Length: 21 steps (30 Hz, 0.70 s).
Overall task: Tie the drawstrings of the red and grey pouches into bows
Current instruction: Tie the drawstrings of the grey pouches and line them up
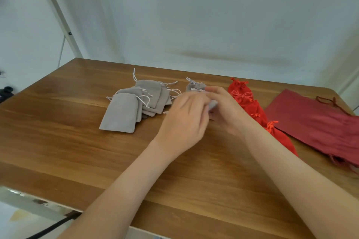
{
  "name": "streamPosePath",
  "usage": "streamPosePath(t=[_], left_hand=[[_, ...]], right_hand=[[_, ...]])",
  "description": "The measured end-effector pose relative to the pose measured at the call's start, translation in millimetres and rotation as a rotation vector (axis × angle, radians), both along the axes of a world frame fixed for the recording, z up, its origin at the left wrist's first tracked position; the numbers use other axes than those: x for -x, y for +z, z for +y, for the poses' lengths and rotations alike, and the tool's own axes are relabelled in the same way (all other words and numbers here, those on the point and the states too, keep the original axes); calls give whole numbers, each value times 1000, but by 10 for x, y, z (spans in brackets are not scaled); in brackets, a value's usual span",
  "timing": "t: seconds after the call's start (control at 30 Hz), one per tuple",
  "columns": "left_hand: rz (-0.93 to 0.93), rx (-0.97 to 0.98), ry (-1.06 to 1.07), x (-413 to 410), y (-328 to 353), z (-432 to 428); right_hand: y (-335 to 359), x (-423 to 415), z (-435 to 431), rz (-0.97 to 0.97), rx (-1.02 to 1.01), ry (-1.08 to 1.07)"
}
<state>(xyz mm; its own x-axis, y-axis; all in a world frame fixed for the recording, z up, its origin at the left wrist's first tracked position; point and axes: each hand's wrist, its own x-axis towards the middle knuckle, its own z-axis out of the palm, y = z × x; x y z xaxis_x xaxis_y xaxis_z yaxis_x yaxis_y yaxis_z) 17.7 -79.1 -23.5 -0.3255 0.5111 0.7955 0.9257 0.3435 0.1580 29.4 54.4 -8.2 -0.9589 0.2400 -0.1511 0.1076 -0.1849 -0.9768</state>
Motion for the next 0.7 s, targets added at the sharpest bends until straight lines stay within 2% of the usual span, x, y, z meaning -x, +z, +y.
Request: streamPosePath(t=[0.03,0.1,0.2,0.33,0.43,0.53,0.7], left_hand=[[-96,21,-105,-58,8,13],[-339,-36,-227,-137,-2,48],[-545,-164,-105,-157,-70,161],[-766,-97,44,-121,-217,280],[-833,-55,98,-106,-265,278],[-848,15,195,-77,-248,266],[-740,76,301,-75,-274,268]], right_hand=[[-9,-91,53,29,-30,-10],[-57,-295,178,88,-228,-26],[-150,-555,282,132,-380,-18],[-264,-723,304,156,-340,-48],[-350,-731,279,183,-325,-69],[-379,-706,257,213,-421,-60],[-398,-691,303,243,-607,-129]])
